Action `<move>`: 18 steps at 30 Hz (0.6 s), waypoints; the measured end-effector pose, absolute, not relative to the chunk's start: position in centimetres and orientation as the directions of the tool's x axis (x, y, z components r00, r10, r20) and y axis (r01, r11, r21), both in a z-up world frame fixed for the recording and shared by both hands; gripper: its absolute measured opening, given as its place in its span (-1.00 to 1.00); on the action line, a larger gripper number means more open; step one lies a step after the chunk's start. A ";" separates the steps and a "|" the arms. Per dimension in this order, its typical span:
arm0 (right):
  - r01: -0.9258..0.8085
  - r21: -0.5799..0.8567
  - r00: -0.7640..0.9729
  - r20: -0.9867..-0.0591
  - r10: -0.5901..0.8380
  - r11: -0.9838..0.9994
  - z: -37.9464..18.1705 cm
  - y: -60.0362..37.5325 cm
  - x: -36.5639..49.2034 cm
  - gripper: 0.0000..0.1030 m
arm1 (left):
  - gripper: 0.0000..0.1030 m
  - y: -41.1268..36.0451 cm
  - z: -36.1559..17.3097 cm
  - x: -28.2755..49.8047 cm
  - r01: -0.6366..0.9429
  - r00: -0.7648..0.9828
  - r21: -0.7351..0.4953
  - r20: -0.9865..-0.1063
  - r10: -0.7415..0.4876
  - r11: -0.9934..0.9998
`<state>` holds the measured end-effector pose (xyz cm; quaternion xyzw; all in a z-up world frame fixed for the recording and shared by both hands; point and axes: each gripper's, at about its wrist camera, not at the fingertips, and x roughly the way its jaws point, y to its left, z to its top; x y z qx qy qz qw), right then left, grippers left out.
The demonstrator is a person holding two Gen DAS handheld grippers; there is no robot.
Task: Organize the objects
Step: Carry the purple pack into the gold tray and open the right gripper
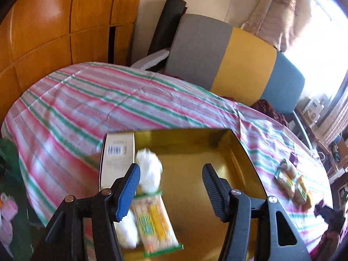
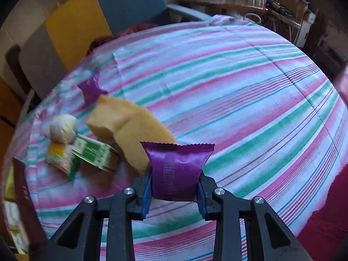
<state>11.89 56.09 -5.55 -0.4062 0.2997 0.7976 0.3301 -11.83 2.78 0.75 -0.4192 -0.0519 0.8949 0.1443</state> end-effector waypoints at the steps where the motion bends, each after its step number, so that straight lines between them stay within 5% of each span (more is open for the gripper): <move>1: -0.756 0.225 -0.488 -0.820 0.299 -0.615 -4.7 55.7 12.0 -0.34 | 0.16 2.7 0.8 -11.1 -0.216 -0.612 -0.207 -0.732 0.298 -0.954; 8: -0.609 0.252 -0.606 -0.759 0.236 -0.752 -1.3 50.3 9.1 -0.34 | 0.16 2.4 0.9 -7.2 -0.228 -0.649 -0.167 -0.708 0.277 -0.959; 18: -0.191 0.254 -0.674 -0.736 -0.062 -0.948 2.3 33.5 -1.2 -0.33 | 0.16 1.8 1.0 -6.0 -0.235 -0.669 -0.162 -0.689 0.280 -0.958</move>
